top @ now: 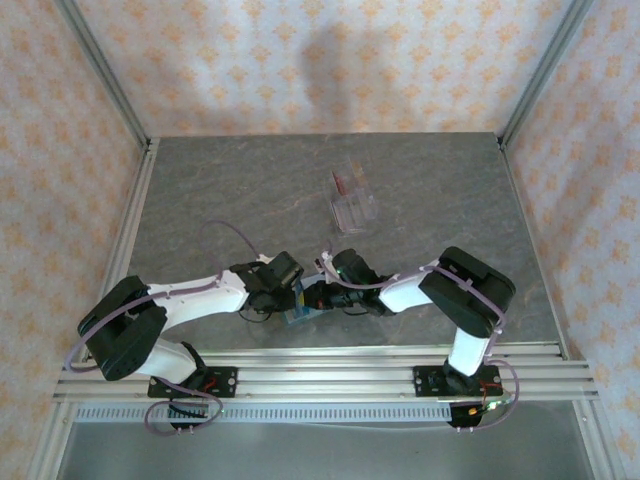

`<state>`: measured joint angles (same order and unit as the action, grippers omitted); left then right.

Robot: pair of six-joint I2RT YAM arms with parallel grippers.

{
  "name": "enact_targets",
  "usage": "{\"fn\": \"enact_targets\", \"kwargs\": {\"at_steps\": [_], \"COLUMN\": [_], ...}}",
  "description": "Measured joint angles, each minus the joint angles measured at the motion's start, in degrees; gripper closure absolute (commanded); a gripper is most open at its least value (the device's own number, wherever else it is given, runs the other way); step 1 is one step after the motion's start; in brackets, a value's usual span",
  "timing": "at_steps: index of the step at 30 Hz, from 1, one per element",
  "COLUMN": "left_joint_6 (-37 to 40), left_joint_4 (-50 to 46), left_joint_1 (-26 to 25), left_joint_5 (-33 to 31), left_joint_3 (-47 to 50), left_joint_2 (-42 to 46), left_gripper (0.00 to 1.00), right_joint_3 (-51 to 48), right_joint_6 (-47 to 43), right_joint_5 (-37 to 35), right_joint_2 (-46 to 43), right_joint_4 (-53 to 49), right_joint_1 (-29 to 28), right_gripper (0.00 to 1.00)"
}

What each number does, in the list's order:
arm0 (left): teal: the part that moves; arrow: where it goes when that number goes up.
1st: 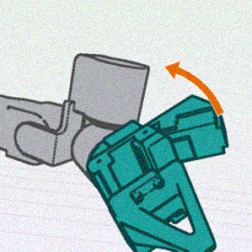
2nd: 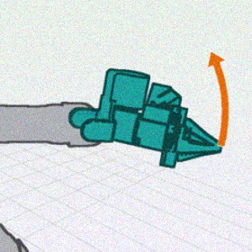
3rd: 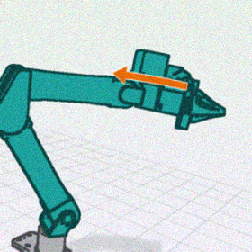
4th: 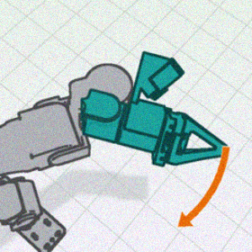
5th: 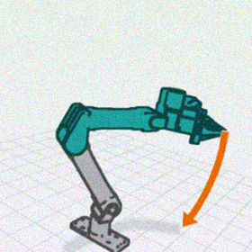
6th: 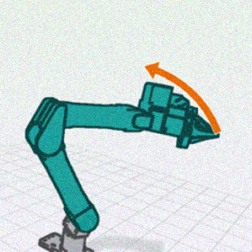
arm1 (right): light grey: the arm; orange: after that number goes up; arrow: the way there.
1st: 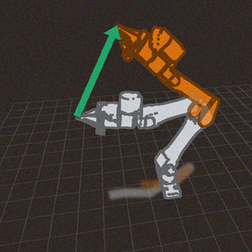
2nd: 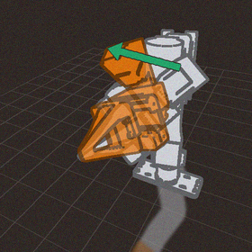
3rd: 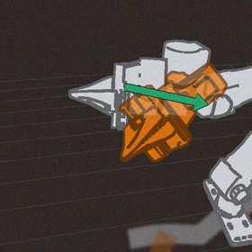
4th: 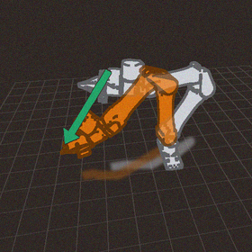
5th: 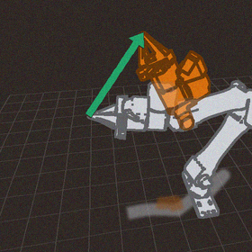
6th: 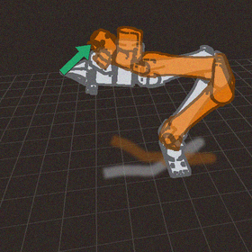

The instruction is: Put the credit cards into the card holder

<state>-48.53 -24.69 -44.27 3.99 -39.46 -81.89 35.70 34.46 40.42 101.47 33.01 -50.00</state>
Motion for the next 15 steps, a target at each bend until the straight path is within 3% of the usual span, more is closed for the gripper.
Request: {"fn": "enact_targets", "kwargs": {"at_steps": [15], "left_joint_6": [-0.72], "left_joint_4": [-1.57], "left_joint_1": [1.79], "left_joint_5": [1.53], "left_joint_3": [-0.26], "left_joint_2": [4.31], "left_gripper": [0.78], "right_joint_3": [2.93], "right_joint_6": [-2.38], "right_joint_5": [-2.73], "right_joint_2": [0.02], "right_joint_4": [-6.23], "right_joint_1": [-1.03], "right_gripper": [0.85]}}
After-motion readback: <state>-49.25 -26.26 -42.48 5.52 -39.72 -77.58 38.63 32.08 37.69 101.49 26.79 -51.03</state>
